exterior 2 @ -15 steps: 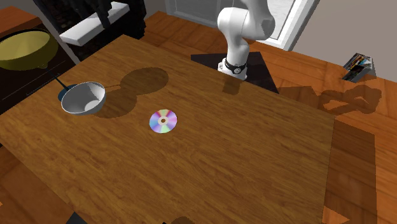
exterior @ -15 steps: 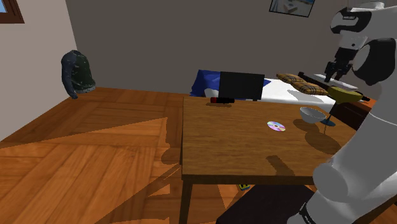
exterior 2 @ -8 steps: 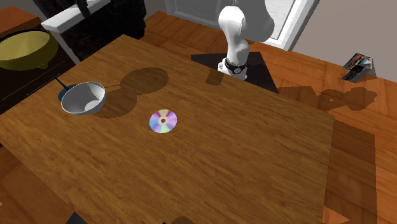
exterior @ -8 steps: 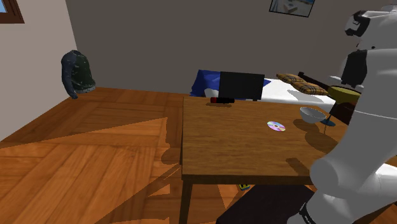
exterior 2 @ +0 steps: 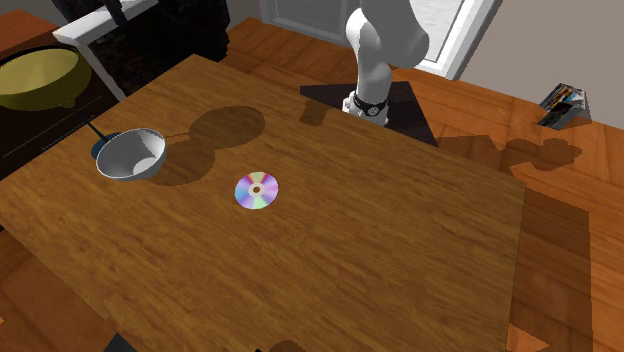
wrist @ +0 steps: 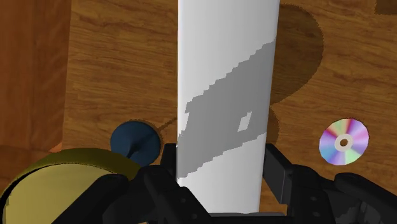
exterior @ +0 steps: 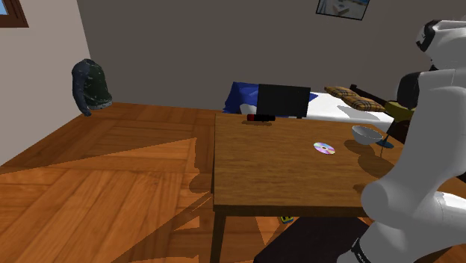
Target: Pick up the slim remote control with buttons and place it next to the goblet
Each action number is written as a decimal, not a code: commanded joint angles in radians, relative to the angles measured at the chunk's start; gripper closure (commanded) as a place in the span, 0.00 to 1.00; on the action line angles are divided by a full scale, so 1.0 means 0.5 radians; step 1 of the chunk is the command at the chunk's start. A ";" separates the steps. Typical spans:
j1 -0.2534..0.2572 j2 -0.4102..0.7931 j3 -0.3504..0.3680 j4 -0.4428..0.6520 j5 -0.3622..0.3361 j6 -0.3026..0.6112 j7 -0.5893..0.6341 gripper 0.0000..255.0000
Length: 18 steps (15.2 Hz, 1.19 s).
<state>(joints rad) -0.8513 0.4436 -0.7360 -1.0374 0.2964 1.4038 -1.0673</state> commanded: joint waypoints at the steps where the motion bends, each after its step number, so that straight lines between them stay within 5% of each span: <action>1: 0.036 -0.032 -0.006 -0.107 -0.022 0.077 -0.005 1.00; 18: 0.232 -0.187 -0.018 -0.800 -0.122 0.625 0.001 1.00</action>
<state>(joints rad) -0.7396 0.3538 -0.7449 -1.4186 0.2375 1.7001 -1.0668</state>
